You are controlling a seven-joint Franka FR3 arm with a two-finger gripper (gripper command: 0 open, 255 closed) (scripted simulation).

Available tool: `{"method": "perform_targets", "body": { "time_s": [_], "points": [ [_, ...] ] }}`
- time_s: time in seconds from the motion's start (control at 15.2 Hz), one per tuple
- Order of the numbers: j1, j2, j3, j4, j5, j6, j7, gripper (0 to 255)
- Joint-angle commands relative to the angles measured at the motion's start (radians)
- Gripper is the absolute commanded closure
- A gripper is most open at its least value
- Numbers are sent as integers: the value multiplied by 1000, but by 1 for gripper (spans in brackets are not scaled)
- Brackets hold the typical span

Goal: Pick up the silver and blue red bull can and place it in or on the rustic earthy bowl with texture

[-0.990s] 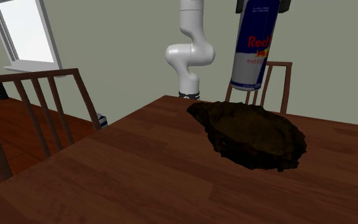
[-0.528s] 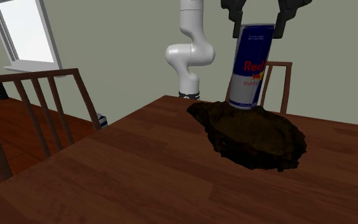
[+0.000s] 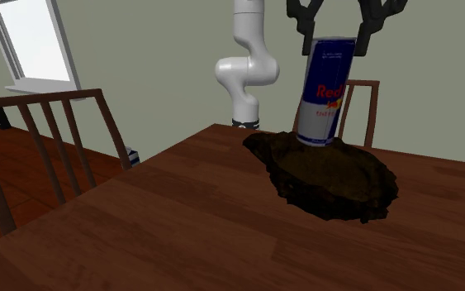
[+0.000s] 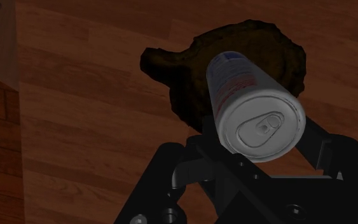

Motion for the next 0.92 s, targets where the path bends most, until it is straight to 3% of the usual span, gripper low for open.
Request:
{"method": "perform_targets", "body": {
  "time_s": [0.0, 0.33, 0.59, 0.86],
  "points": [
    [0, 0, 0, 0, 0, 0, 0, 0],
    [0, 0, 0, 0, 0, 0, 0, 0],
    [3, 23, 2, 158, -3, -135, 2, 0],
    [3, 23, 2, 158, -3, -135, 2, 0]
  ]
}}
